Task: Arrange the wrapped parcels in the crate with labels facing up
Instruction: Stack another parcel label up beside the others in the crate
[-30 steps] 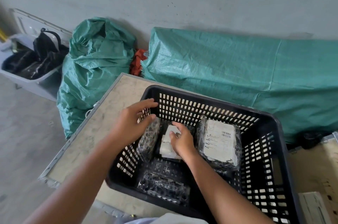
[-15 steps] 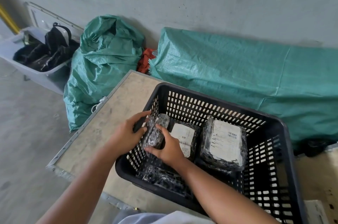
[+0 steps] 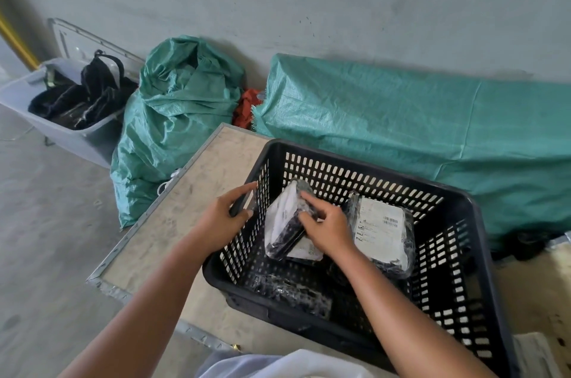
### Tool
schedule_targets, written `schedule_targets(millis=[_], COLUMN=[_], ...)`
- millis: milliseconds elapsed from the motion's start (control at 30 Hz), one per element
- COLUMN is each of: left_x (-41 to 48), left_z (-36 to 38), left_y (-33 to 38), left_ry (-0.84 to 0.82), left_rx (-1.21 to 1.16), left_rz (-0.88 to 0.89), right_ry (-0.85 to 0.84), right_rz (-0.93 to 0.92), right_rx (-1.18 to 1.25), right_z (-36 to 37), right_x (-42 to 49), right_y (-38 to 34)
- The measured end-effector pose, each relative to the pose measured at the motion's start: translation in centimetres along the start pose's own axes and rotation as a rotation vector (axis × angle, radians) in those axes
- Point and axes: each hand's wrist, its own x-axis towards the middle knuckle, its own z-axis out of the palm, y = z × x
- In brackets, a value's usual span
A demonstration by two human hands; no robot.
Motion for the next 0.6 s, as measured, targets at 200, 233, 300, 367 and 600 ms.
schedule_targets(millis=[200,233,300,367,600], left_x=[0.6,0.6,0.6,0.5,-0.4], left_z=[-0.7,-0.6,-0.4,-0.1,1.1], left_y=[4.1,5.1,6.7,8.0,10.2], left_ry=[0.0,-0.02,-0.103,-0.185,-0.436], left_rx=[0.269,0.173,-0.032,-0.227,-0.646], left_rz=[0.208,0.219,0.204,0.209,0.219], right_ry=[-0.016,-0.011,-0.023,-0.067,-0.098], right_rz=[-0.136,-0.159,-0.215,-0.258,-0.193], right_rx=[0.009,0.019,0.034,0.074,0.237], right_z=[-6.8,-8.0,-10.2,-12.1,-15.9], right_x=[-2.8,-3.2,-4.1,-4.9,-5.9], right_y=[-4.7,-5.6,-7.2,-8.5,-10.0])
